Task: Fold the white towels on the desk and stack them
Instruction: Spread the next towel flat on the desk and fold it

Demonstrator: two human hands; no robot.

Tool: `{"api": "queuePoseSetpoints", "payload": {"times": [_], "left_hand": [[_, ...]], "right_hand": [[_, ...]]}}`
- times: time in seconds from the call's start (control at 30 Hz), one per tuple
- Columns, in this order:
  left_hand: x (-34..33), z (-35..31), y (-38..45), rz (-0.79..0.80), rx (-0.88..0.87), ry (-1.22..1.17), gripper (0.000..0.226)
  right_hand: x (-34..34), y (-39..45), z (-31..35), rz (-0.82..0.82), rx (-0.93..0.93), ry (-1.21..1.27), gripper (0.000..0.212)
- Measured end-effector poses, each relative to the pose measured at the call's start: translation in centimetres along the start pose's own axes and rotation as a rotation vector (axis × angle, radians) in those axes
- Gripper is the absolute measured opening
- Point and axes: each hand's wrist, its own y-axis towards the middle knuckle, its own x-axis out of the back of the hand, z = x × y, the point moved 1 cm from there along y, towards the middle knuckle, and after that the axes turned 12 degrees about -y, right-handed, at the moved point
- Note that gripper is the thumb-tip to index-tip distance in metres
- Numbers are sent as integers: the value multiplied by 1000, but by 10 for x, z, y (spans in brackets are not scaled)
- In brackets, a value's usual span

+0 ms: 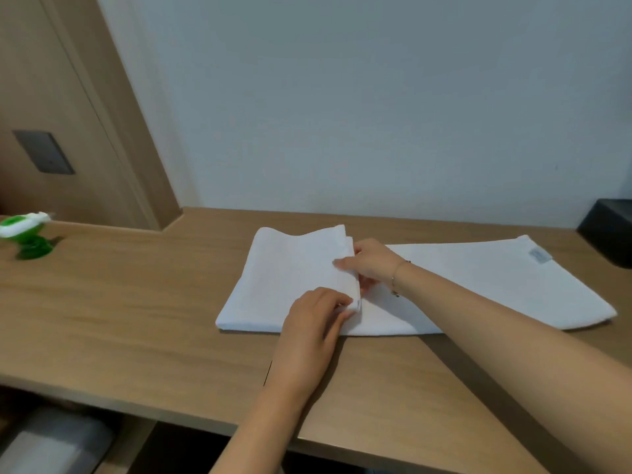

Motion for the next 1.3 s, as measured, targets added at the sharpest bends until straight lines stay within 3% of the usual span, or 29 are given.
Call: {"api": "queuePoseSetpoints", "payload": {"times": [0.2, 0.33, 0.47, 0.63, 0.77, 0.93, 1.1, 1.3], "left_hand": [[3, -6, -3, -184, -151, 61, 16], [6, -5, -3, -265, -166, 128, 23], [4, -5, -1, -185, -143, 193, 26], [1, -4, 0, 5, -32, 189, 27], [-3, -6, 0, 98, 0, 198, 19], [-5, -6, 0, 122, 18, 145, 21], [-7, -6, -1, 115, 51, 123, 22], [-5, -7, -1, 20, 86, 126, 19]], "right_hand": [[54, -13, 3, -186, 77, 340, 23], [122, -29, -19, -261, 52, 365, 17], [183, -48, -52, -319, 23, 285, 11], [231, -67, -104, -284, -41, 141, 25], [239, -69, -155, -377, -125, -1, 24], [218, -68, -198, -255, -253, -153, 43], [209, -70, -215, -375, -148, -257, 57], [198, -71, -209, -345, -100, -350, 49]]}}
